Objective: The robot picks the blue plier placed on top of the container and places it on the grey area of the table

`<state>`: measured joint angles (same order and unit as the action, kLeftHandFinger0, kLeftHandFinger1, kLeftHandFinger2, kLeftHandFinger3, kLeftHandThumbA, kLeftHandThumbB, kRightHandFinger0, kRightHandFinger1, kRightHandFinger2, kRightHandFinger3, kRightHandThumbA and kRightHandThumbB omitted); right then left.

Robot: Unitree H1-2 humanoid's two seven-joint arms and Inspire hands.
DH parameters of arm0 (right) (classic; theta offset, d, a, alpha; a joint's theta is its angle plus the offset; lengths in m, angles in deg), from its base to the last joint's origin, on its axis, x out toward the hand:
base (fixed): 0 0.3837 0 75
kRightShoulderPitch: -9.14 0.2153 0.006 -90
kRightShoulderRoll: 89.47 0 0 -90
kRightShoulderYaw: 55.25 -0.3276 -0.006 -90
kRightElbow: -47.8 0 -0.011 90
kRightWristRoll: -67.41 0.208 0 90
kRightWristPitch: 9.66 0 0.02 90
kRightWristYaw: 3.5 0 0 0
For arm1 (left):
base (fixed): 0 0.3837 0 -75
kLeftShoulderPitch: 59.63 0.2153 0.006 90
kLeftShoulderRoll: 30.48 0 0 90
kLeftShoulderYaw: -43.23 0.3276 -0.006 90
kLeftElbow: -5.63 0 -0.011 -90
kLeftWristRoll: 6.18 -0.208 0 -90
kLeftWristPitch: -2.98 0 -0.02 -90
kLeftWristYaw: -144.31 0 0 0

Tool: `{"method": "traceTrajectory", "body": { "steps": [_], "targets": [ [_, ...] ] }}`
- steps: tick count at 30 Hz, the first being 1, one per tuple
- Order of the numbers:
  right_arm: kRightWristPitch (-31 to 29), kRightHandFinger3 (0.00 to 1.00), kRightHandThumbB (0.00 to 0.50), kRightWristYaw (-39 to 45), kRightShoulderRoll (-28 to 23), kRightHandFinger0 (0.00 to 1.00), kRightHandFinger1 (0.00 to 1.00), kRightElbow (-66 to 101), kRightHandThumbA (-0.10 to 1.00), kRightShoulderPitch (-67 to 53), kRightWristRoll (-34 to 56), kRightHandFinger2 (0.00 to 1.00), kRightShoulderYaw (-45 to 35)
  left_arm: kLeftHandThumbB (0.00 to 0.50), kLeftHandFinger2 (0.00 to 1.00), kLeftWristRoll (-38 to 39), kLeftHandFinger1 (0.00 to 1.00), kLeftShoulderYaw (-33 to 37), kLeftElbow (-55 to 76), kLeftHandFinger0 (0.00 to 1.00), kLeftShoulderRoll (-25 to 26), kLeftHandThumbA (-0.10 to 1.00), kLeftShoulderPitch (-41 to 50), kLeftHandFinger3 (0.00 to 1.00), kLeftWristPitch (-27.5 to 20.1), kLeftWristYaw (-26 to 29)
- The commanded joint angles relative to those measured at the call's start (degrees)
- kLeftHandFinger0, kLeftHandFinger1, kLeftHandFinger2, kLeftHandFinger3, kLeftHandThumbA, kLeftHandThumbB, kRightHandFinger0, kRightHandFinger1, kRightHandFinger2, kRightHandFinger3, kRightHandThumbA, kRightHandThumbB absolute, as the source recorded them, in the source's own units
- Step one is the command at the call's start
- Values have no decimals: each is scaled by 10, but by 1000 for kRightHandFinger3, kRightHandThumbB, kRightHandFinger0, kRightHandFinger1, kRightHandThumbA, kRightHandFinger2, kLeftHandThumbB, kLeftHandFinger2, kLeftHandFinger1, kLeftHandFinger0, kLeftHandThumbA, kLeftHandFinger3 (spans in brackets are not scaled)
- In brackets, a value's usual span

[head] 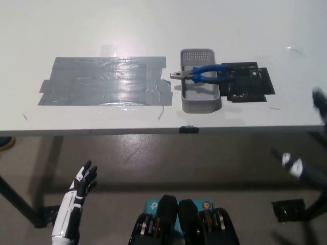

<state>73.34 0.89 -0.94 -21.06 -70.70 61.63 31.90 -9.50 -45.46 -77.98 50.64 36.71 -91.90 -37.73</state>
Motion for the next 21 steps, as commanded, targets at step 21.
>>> {"method": "traceTrajectory", "body": {
  "steps": [21],
  "targets": [
    [294, 1000, 360, 288, -133, 1000, 1000, -392, 985, 579, -166, 1000, 324, 191, 1000, -28, 1000, -2, -5, 1000, 11, 1000, -11, 1000, -31, 4]
  ]
}}
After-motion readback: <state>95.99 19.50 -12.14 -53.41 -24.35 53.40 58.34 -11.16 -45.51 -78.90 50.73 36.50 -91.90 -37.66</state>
